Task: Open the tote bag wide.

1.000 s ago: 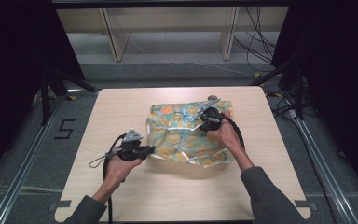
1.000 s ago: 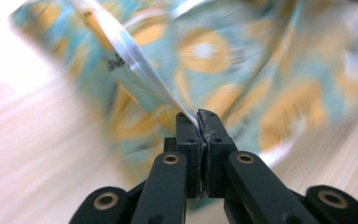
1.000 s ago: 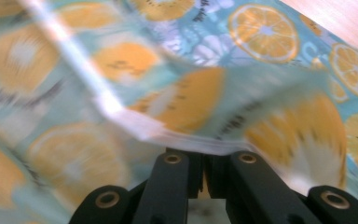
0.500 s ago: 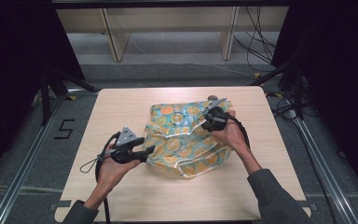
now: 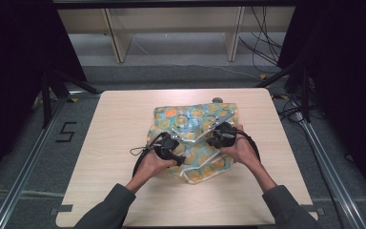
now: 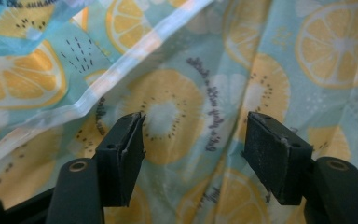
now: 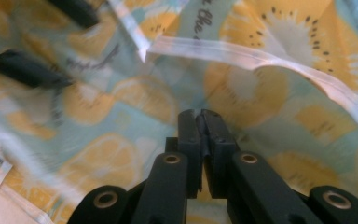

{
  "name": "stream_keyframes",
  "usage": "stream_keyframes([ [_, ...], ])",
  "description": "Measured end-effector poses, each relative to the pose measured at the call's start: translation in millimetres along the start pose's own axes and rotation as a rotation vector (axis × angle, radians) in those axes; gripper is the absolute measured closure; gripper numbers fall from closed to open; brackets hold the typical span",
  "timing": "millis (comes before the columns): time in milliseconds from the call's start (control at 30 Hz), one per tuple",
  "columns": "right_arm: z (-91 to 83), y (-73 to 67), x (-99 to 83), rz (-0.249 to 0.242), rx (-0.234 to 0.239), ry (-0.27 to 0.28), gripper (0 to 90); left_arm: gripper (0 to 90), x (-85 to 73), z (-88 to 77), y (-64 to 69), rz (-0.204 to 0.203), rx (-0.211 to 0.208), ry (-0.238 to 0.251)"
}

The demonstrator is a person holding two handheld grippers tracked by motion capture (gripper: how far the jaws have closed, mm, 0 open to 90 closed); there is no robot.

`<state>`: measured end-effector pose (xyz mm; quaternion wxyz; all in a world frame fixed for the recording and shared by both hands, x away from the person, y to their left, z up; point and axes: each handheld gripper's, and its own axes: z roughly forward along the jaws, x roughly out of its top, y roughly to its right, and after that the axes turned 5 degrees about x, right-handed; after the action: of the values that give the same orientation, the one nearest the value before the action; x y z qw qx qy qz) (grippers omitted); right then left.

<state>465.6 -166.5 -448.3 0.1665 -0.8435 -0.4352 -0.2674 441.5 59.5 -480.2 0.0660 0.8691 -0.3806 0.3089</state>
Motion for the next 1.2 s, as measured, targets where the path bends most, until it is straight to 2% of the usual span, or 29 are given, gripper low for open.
stream_keyframes([
  [33, -0.2, -1.9, -1.8, 0.002, 0.003, -0.023, 87.5, 36.5, 0.1, 2.0, 0.1, -0.006, 0.018, 0.006],
  [67, 3.8, -4.4, -5.8, -0.012, -0.007, -0.016, 87.5, 36.1, 0.3, 2.8, -0.1, -0.018, 0.022, 0.003],
  [133, 4.5, -6.5, -12.8, -0.019, 0.017, -0.059, 87.5, 35.8, 0.6, 4.0, -1.6, -0.013, 0.017, -0.001],
  [167, 5.9, -6.1, -17.9, -0.03, 0.013, -0.08, 87.5, 34.9, 0.8, 4.7, -1.2, -0.016, 0.017, -0.004],
  [233, 7.9, -4.9, -28.5, -0.017, 0.018, -0.11, 87.7, 33.7, 1.8, 5.9, -2.5, -0.027, 0.016, 0.007],
  [300, 9.9, -3.0, -39.1, -0.002, 0.025, -0.134, 88.4, 32.5, 3.2, 7.5, -4.4, -0.029, 0.032, 0.017],
  [367, 11.2, -2.5, -45.7, -0.008, 0.038, -0.147, 88.6, 32.0, 5.7, 9.3, -8.2, -0.04, 0.041, 0.027],
  [400, 10.4, -4.8, -49.5, 0.017, 0.044, -0.162, 89.2, 32.1, 6.8, 10.4, -9.5, -0.044, 0.042, 0.028],
  [467, 8.8, -5.3, -52.4, 0.021, 0.046, -0.152, 89.2, 32.5, 8.2, 13.3, -8.6, -0.046, 0.038, 0.021],
  [500, 8.5, -6.0, -53.2, 0.023, 0.05, -0.152, 89.2, 34.5, 9.2, 14.6, -7.3, -0.028, 0.033, 0.012],
  [633, 7.5, -9.0, -53.9, 0.014, 0.05, -0.154, 89.1, 52.0, 8.6, 21.0, -2.0, 0.029, 0.05, -0.017],
  [700, 7.4, -9.6, -54.4, 0.008, 0.052, -0.15, 88.9, 68.8, 7.1, 23.0, -3.4, 0.058, 0.056, -0.024],
  [767, 6.8, -10.2, -55.3, 0.015, 0.057, -0.149, 88.8, 85.0, 5.6, 22.6, -6.6, 0.061, 0.073, 0.002],
  [833, 6.9, -8.9, -56.1, 0.008, 0.065, -0.141, 88.7, 89.2, 6.1, 17.3, -9.5, 0.055, 0.056, 0.032],
  [900, 4.5, -7.7, -56.1, -0.001, 0.067, -0.125, 88.7, 89.3, 11.7, 4.7, -12.4, 0.072, 0.036, 0.067],
  [933, 1.0, -8.3, -55.1, 0.017, 0.073, -0.11, 88.7, 89.4, 14.5, -0.1, -13.6, 0.072, 0.031, 0.086],
  [1000, -5.3, -8.0, -51.3, 0.021, 0.059, -0.079, 88.7, 89.4, 24.5, -13.0, -19.0, 0.046, 0.025, 0.134],
  [1033, -8.5, -6.6, -48.2, 0.005, 0.055, -0.036, 88.7, 89.4, 31.1, -19.3, -23.3, 0.046, 0.031, 0.162],
  [1133, -24.0, -8.7, -35.0, 0.026, 0.034, 0.029, 88.7, 89.5, 53.2, -36.2, -37.8, 0.047, 0.053, 0.196],
  [1167, -28.3, -9.3, -29.7, 0.022, 0.03, 0.054, 88.8, 89.5, 60.1, -39.8, -42.1, 0.034, 0.058, 0.201],
  [1200, -29.7, -9.9, -24.6, 0.0, 0.018, 0.089, 88.7, 89.4, 66.9, -42.6, -46.8, 0.038, 0.077, 0.209],
])
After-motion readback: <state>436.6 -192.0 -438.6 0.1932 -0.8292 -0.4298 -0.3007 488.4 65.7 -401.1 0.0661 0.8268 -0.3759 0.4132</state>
